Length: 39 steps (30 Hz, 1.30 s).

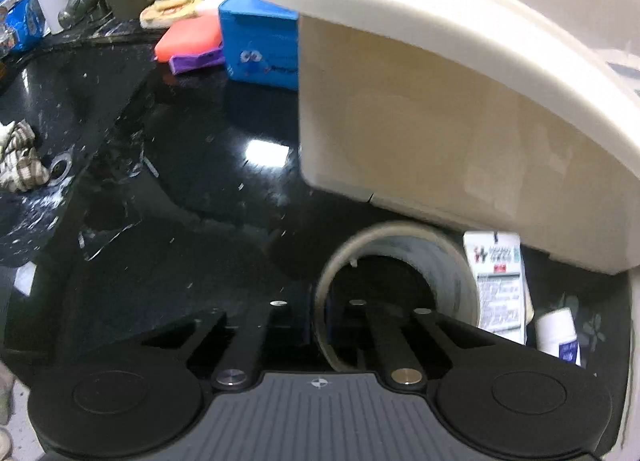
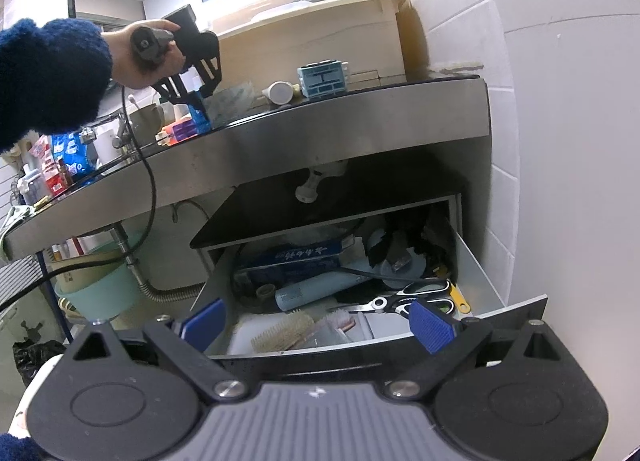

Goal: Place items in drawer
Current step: 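Grip the clear tape roll through its core with the left gripper, then lift the tape roll off the counter and carry it toward the drawer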

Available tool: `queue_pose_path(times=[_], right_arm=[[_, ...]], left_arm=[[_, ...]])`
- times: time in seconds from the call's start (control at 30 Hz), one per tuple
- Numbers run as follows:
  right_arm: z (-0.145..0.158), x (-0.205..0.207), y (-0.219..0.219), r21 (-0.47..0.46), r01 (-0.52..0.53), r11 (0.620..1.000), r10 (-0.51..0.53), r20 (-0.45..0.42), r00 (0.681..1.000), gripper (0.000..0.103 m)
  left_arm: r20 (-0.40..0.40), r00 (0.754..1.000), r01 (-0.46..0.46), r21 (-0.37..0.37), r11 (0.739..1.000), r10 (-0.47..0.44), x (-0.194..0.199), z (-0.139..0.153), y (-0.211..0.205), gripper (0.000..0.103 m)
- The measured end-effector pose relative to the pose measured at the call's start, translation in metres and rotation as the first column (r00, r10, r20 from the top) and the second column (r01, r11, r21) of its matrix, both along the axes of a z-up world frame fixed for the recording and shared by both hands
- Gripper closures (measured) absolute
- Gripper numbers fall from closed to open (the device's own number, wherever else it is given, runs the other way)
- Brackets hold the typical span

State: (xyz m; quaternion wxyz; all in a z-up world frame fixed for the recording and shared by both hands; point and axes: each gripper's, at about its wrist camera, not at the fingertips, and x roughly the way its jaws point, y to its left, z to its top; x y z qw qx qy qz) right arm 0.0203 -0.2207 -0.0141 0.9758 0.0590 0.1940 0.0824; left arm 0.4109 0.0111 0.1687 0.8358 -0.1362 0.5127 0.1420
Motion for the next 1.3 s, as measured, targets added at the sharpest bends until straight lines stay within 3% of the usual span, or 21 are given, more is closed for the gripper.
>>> queue_pose_path(times=[0.2, 0.33, 0.5, 0.77, 0.93, 1.13, 1.3], right_arm=[[-0.001, 0.001, 0.004, -0.006, -0.008, 1.0, 0.008, -0.006, 1.0, 0.004], [0.0, 0.001, 0.006, -0.01, -0.014, 1.0, 0.014, -0.006, 1.0, 0.004], [0.001, 0.001, 0.009, -0.019, -0.018, 1.0, 0.018, -0.004, 1.0, 0.004], [0.002, 0.001, 0.01, -0.025, -0.021, 0.999, 0.02, -0.011, 1.0, 0.004], [0.003, 0.003, 0.012, -0.028, -0.027, 0.999, 0.027, -0.012, 1.0, 0.004], [0.004, 0.002, 0.019, -0.037, -0.045, 0.998, 0.045, -0.007, 0.999, 0.004], [0.006, 0.0, 0.021, -0.041, -0.046, 0.998, 0.046, 0.0, 0.999, 0.004]], left_arm=[[-0.054, 0.998, 0.028, 0.064, 0.998, -0.024, -0.01, -0.002, 0.002, 0.097], [-0.04, 0.997, 0.068, 0.057, 0.996, -0.066, -0.015, -0.005, 0.001, 0.094], [0.009, 0.995, 0.1, 0.117, 0.988, -0.102, -0.022, -0.007, -0.008, 0.093], [0.015, 0.996, 0.089, 0.122, 0.989, -0.091, -0.034, -0.007, 0.002, 0.096], [0.039, 0.993, 0.109, 0.107, 0.988, -0.114, -0.053, 0.008, 0.007, 0.096], [0.087, 0.972, 0.209, 0.113, 0.971, -0.22, -0.098, 0.039, -0.004, 0.096], [0.119, 0.93, 0.329, 0.149, 0.932, -0.348, -0.152, 0.051, -0.026, 0.096]])
